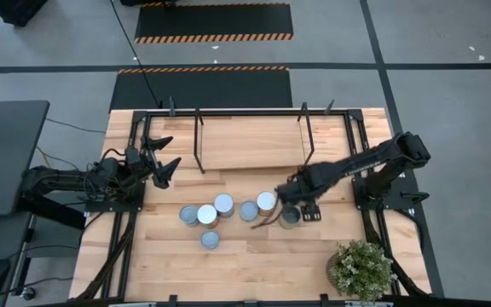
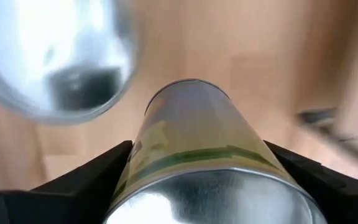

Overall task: Pick and place cans onto a shelf
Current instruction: Put the canned peaches on the shelf

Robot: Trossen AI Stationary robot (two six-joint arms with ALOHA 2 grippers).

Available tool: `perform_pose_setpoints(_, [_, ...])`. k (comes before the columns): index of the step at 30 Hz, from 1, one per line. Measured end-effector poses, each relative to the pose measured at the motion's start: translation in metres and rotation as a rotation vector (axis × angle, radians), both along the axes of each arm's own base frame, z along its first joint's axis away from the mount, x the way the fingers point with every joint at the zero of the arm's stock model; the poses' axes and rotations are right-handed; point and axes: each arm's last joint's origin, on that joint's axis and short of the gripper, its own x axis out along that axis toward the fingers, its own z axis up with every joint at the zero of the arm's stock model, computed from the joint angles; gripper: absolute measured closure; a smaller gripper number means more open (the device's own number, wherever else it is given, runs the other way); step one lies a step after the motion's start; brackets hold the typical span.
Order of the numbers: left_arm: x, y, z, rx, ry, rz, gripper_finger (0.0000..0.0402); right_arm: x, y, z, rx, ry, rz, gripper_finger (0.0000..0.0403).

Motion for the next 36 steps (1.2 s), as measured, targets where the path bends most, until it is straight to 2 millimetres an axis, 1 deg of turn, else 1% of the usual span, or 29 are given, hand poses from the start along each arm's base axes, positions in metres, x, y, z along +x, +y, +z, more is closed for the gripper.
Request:
perform_pose_setpoints(4, [0.001, 0.000, -0.003, -0.003, 0.028, -0.001, 0.0008, 0.015, -0.028, 0.022, -0.032, -0.085, 0.015, 0.0073])
perform_pose_setpoints(8, [0.002, 0.000, -0.005, -0.018, 0.045, -0.007, 0.0008, 0.024, -0.061, 0.030, -0.048, -0.139, 0.012, 0.0073])
perform_pose_setpoints(14, [0.003, 0.000, -0.008, -0.062, 0.064, -0.024, 0.0008, 0.036, -0.116, 0.026, -0.053, -0.100, 0.006, 0.0073])
perform_pose_setpoints(18, [0.004, 0.000, -0.009, -0.082, 0.067, -0.031, 0.0008, 0.046, -0.146, 0.025, -0.023, -0.092, 0.030, 0.0073])
perform_pose_setpoints(23, [0.004, 0.000, -0.009, -0.096, 0.060, -0.036, 0.0008, 0.053, -0.184, 0.017, 0.003, -0.073, 0.036, 0.0073])
perform_pose_setpoints(27, [0.004, 0.000, -0.009, -0.103, 0.056, -0.038, 0.0008, 0.055, -0.215, 0.012, 0.007, -0.065, 0.017, 0.0073])
perform_pose_setpoints(30, [0.004, 0.000, -0.009, -0.107, 0.054, -0.040, 0.0008, 0.053, -0.235, 0.012, 0.008, -0.059, 0.004, 0.0073])
perform_pose_setpoints(33, [0.004, 0.000, -0.009, -0.108, 0.052, -0.040, 0.0008, 0.047, -0.251, 0.014, 0.008, -0.075, -0.010, 0.0073])
perform_pose_setpoints(36, [0.004, 0.000, -0.009, -0.107, 0.053, -0.040, 0.0008, 0.039, -0.263, 0.015, 0.027, -0.094, -0.030, 0.0073])
